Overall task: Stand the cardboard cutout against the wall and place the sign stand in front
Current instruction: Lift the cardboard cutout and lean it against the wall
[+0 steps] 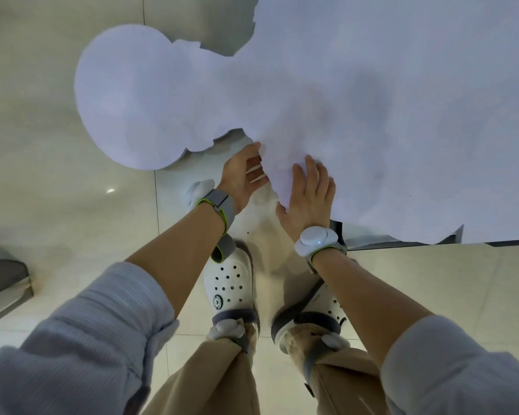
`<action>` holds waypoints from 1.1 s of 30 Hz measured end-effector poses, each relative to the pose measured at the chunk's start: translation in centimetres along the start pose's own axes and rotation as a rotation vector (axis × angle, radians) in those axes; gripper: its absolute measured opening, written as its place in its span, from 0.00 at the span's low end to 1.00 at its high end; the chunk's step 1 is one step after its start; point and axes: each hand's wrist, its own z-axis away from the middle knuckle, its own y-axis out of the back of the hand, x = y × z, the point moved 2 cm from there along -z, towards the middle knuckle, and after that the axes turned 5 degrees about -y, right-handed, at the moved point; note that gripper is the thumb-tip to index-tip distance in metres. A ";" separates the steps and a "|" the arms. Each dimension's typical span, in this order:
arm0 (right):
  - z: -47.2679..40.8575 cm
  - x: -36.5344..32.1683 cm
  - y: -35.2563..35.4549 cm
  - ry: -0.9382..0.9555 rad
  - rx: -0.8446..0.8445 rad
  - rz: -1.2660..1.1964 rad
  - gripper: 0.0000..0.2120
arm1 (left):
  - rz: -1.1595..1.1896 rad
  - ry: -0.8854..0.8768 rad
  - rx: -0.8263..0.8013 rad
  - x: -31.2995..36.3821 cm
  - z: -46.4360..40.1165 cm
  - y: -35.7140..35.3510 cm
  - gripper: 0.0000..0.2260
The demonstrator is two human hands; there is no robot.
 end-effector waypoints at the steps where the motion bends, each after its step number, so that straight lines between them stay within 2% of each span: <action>1: 0.2 0.1 0.5 0.012 0.006 0.003 0.33 | 0.004 -0.001 -0.004 0.2 0.4 -0.1 0.07; 8: 2.4 0.1 5.6 0.007 0.005 -0.025 0.34 | 0.008 -0.005 0.009 2.3 5.9 -1.5 0.10; 15: 6.6 1.0 13.5 0.021 -0.019 -0.078 0.35 | 0.025 0.012 0.005 5.2 14.6 -4.1 0.05; 21: 10.4 3.1 23.3 0.041 -0.048 -0.129 0.41 | 0.026 -0.010 -0.011 8.1 24.0 -8.2 0.03; 23: 10.7 3.0 23.9 0.037 -0.058 -0.164 0.41 | 0.035 -0.014 0.002 8.1 24.7 -8.3 0.03; 27: 13.2 4.2 30.1 0.022 -0.022 -0.240 0.39 | 0.018 -0.030 -0.032 10.7 31.0 -11.7 0.06; 33: 16.1 6.4 40.4 0.006 0.002 -0.304 0.36 | -0.079 -0.095 -0.119 15.8 40.4 -17.0 0.04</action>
